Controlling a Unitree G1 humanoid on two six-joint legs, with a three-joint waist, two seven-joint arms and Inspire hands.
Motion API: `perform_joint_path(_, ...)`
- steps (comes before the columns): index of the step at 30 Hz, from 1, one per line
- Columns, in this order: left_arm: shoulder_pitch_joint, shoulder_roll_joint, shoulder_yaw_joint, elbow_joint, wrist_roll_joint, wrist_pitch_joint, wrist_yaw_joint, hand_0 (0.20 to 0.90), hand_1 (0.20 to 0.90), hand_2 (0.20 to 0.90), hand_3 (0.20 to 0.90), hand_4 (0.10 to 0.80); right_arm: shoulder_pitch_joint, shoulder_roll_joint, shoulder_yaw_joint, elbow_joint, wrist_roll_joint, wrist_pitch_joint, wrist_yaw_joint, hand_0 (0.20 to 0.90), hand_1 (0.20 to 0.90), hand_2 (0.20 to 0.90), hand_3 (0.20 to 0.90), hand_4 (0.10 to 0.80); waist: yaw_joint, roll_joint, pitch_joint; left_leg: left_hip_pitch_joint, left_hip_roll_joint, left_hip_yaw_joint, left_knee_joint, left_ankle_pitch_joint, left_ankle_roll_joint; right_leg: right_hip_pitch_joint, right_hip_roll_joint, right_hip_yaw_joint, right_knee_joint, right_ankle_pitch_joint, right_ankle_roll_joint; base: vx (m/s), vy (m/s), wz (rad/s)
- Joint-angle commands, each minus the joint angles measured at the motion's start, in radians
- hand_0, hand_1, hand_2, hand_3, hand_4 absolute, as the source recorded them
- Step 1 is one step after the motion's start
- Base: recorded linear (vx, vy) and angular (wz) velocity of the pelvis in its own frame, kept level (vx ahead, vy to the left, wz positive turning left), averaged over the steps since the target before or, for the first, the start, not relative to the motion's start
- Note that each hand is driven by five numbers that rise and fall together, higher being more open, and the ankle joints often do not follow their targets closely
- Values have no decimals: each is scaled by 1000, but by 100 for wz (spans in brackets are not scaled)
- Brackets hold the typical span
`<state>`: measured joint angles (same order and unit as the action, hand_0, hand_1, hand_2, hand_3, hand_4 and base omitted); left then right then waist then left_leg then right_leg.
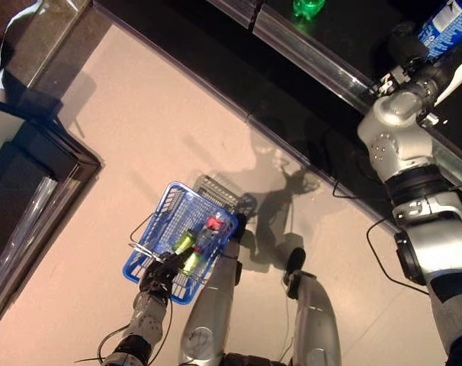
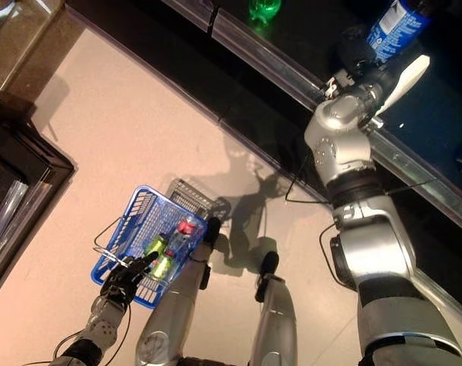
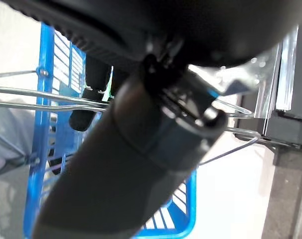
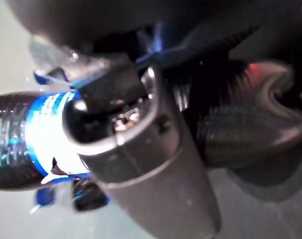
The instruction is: Pick up the drink and place into the basket.
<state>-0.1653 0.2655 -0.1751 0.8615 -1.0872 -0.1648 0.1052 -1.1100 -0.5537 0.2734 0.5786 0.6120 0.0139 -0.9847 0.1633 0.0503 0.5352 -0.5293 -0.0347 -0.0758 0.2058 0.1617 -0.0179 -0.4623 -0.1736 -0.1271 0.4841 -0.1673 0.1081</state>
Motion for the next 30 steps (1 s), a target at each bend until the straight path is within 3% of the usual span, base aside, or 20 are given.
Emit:
perform_joint_path(1, 74, 67, 32, -85, -56, -133, -63, 300, 300, 300, 200, 100, -139, -148, -27, -288, -245, -105, 38, 300, 300, 300, 200, 100, 0, -2, -15, 112, -15, 24, 114, -169, 19, 97, 17, -25, -143, 128, -79, 0, 0, 0)
perform_joint_path(8, 97, 49, 76, -134, -45, -161, -113, 300, 300, 300, 200, 100, 48, -112, -112, -552, -350, -72, 170, 300, 300, 300, 200, 100, -22, -8, -23, 216, -8, 20, 98, -175, 13, 214, 13, -34, -169, 116, -90, 13, -6, 0)
perform_joint_path(18, 193, 15, 103, -203, 23, -162, -137, 300, 300, 300, 200, 100, 350, -22, -160, -779, -383, -113, 373, 300, 300, 300, 200, 100, -37, -35, -141, 337, 22, 7, -13, -149, 1, 351, 26, -47, -273, 123, -94, 65, -37, 9)
perform_joint_path(26, 208, 5, 126, -202, 33, -151, -119, 300, 300, 300, 200, 100, 458, 54, -115, -895, -338, -137, 493, 300, 300, 300, 200, 100, -42, -43, -202, 385, 36, 10, -39, -149, -3, 406, 32, -56, -297, 117, -96, 44, -26, 7)
perform_joint_path(30, 224, 1, 141, -217, 41, -151, -129, 300, 300, 300, 200, 100, 496, 87, -48, -943, -289, -104, 603, 300, 300, 300, 200, 100, -36, -46, -248, 411, 41, 2, -51, -147, -6, 435, 33, -57, -310, 117, -96, 74, -3, 3)
